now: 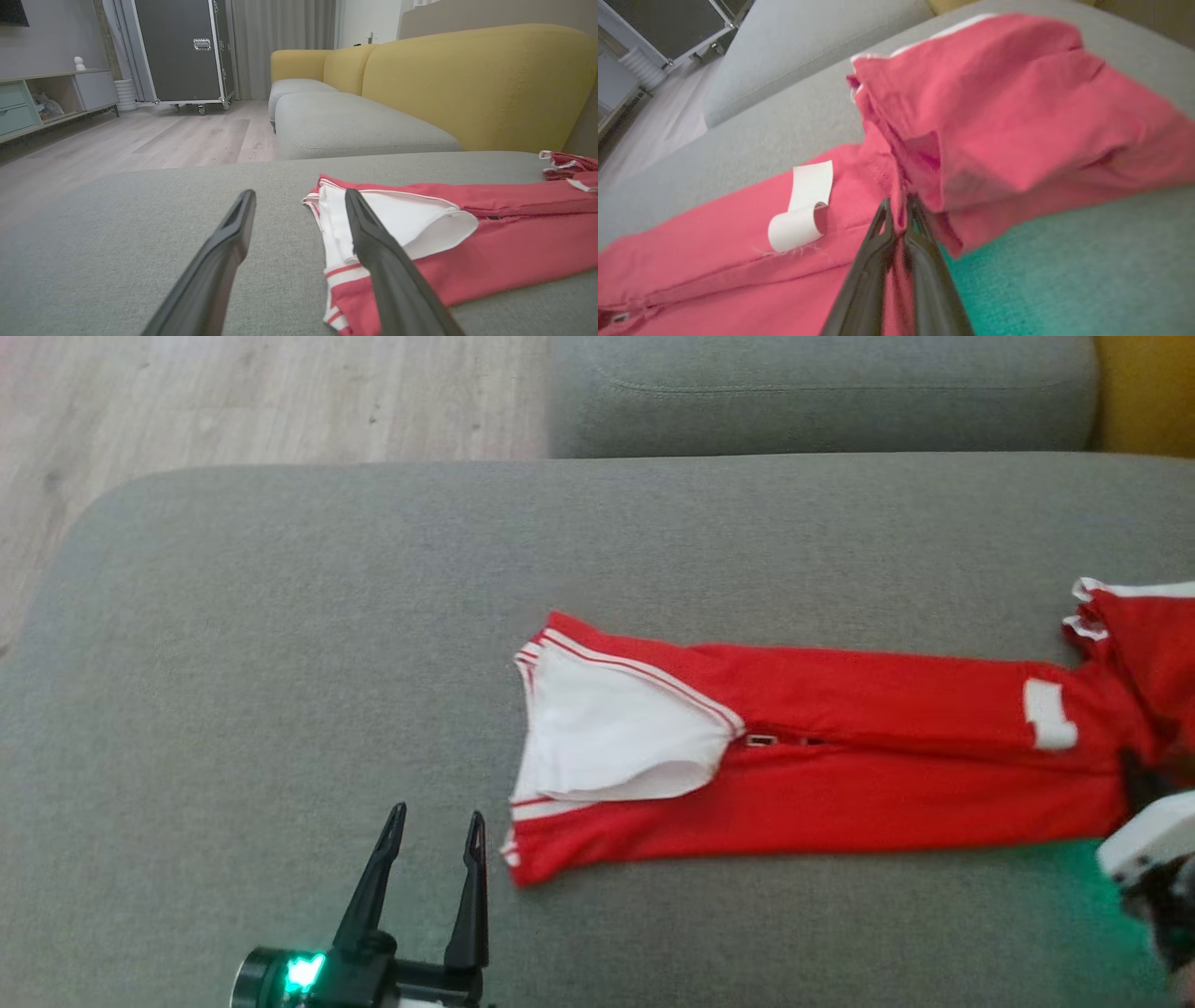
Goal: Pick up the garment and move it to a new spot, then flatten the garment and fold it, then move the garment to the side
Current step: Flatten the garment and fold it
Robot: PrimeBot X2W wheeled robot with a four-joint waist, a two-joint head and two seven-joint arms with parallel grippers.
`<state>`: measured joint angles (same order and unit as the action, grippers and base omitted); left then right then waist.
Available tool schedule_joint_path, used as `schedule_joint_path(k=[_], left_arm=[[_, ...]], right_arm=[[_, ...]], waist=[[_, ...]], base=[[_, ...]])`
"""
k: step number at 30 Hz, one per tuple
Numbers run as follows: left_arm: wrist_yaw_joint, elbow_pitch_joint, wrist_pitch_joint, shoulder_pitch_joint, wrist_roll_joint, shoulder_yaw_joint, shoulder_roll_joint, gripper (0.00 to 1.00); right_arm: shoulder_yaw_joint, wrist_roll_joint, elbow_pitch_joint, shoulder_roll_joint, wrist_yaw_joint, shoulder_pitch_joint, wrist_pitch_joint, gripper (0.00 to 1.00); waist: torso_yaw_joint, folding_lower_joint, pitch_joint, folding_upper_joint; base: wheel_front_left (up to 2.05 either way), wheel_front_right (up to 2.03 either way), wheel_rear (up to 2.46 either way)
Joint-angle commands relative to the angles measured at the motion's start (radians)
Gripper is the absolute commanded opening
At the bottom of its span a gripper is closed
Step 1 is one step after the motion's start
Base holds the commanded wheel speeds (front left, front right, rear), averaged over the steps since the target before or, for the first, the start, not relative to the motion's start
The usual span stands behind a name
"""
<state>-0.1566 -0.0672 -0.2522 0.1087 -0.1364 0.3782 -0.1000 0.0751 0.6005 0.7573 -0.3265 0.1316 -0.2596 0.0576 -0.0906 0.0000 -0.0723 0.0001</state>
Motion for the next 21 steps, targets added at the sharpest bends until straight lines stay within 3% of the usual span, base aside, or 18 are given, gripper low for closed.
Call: schedule_joint_path(k=[1, 10, 16, 21], left_arm=[[0.006, 0.029, -0.010, -0.014, 0.013, -0.044, 0.012, 1.00], [0.020, 0.028, -0.010, -0.008, 0.018, -0.060, 0.025, 1.00], [0.033, 0.020, -0.010, -0.007, 0.024, -0.064, 0.032, 1.00], [0.043, 0.013, -0.010, -0.010, 0.028, -0.063, 0.036, 1.00]], right_arm=[[-0.007, 0.020, -0.065, -0.043, -0.001, -0.011, 0.011, 0.00], [0.004, 0.148, -0.365, -0.022, -0.001, 0.031, 0.118, 0.00], [-0.010, 0.207, -0.601, 0.081, -0.001, 0.056, 0.204, 0.00], [-0.078, 0.183, -0.708, 0.169, -0.001, 0.043, 0.262, 0.00]], waist=[[0.011, 0.0000, 0.001, -0.0001], [0.035, 0.0000, 0.003, -0.0001], [0.030, 0.0000, 0.013, -0.0001], [0.004, 0.0000, 0.017, -0.0001]], base=[[0.00, 0.00, 0.00], [0.00, 0.00, 0.00], [0.00, 0.00, 0.00], [0.00, 0.00, 0.00]])
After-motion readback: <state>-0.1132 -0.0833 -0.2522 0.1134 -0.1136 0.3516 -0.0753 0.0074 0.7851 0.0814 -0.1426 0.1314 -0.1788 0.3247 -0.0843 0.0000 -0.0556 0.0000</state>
